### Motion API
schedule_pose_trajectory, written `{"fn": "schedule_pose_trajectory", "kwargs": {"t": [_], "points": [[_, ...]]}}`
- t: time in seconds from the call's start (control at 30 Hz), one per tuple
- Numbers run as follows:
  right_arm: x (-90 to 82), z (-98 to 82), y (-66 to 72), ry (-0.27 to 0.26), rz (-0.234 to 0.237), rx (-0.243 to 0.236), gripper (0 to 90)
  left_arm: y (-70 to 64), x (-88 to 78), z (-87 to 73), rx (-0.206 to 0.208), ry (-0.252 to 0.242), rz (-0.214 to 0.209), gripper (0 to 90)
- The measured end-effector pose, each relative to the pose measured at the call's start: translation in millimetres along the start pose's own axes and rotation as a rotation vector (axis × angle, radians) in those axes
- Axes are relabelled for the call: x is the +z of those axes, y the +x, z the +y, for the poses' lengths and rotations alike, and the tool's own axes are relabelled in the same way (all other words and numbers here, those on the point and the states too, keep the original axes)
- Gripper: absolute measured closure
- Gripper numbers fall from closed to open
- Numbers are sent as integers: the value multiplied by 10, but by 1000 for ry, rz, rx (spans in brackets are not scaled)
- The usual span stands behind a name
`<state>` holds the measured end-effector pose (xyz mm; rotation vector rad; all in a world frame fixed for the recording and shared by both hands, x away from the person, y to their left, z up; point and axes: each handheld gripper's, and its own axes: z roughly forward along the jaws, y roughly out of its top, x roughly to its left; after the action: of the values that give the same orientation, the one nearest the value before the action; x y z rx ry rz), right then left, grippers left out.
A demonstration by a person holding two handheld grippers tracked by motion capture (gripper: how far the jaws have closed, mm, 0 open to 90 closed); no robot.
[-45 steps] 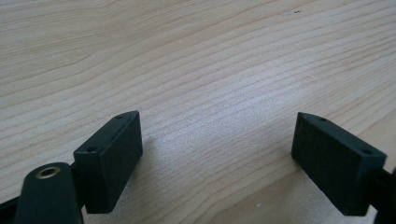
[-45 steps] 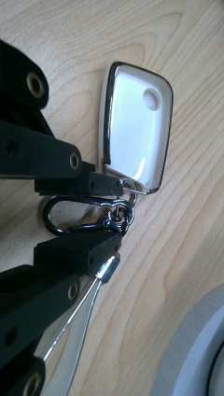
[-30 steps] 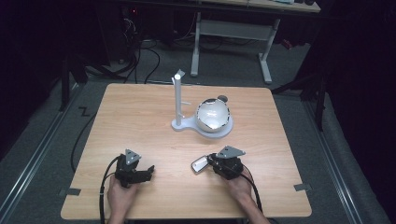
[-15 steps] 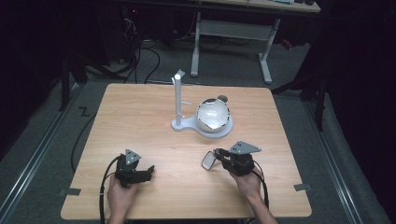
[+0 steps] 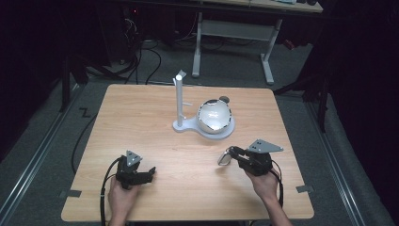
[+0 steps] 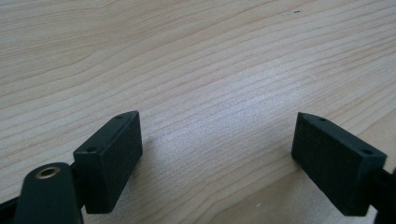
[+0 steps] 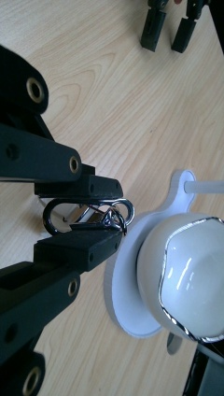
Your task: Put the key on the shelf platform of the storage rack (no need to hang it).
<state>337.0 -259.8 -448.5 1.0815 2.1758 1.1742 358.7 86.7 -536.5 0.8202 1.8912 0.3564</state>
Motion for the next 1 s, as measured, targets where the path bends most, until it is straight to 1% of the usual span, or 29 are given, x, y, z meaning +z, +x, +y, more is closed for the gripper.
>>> {"fn": "schedule_pose_trajectory", "kwargs": {"t": [0.07, 0.1, 0.13, 0.2, 0.3, 0.37, 0.47, 0.53, 0.57, 0.63, 0.73, 0.77, 0.87, 0.9, 0.93, 1.0], "points": [[-42, 15, -33, -8, 5, 7, 745, 1, 0, 0, 1, 0, -1, 166], [-67, 25, -48, -10, 0, 8, 744, -4, 0, -1, -6, -1, 3, 166], [-89, 35, -64, -13, -1, 7, 744, -1, 1, 0, -2, 0, 0, 166], [-124, 51, -101, -20, -4, 9, 744, -5, 1, -1, -9, -1, 4, 166], [-168, 64, -163, -28, -7, 27, 744, -7, 1, -2, -12, -1, 5, 166], [-193, 71, -215, -30, 3, 43, 744, -11, 0, -3, -17, 1, 7, 166], [-212, 92, -253, -21, -3, 38, 744, -12, 1, -3, -18, 1, 7, 166], [-224, 115, -298, -26, 1, 37, 744, -11, 5, -2, -14, 0, 6, 166], [-230, 129, -317, -30, 5, 46, 744, -10, 6, -1, -11, 0, 5, 166], [-245, 162, -354, -36, 3, 50, 744, -10, 6, -1, -12, 0, 5, 166], [-267, 197, -381, -44, 8, 47, 744, -12, 5, 0, -16, 1, 6, 166], [-276, 210, -390, -47, 7, 43, 744, -9, 7, 1, -12, -1, 3, 167], [-298, 243, -445, -67, 38, 64, 744, -9, 15, 8, -12, -3, 6, 168], [-305, 258, -466, -77, 59, 77, 744, -9, 15, 7, -11, -4, 6, 168], [-308, 270, -469, -79, 69, 77, 744, -9, 15, 7, -12, -4, 6, 168], [-295, 303, -467, -65, 62, 56, 744, -9, 16, 7, -11, -4, 6, 168]]}}
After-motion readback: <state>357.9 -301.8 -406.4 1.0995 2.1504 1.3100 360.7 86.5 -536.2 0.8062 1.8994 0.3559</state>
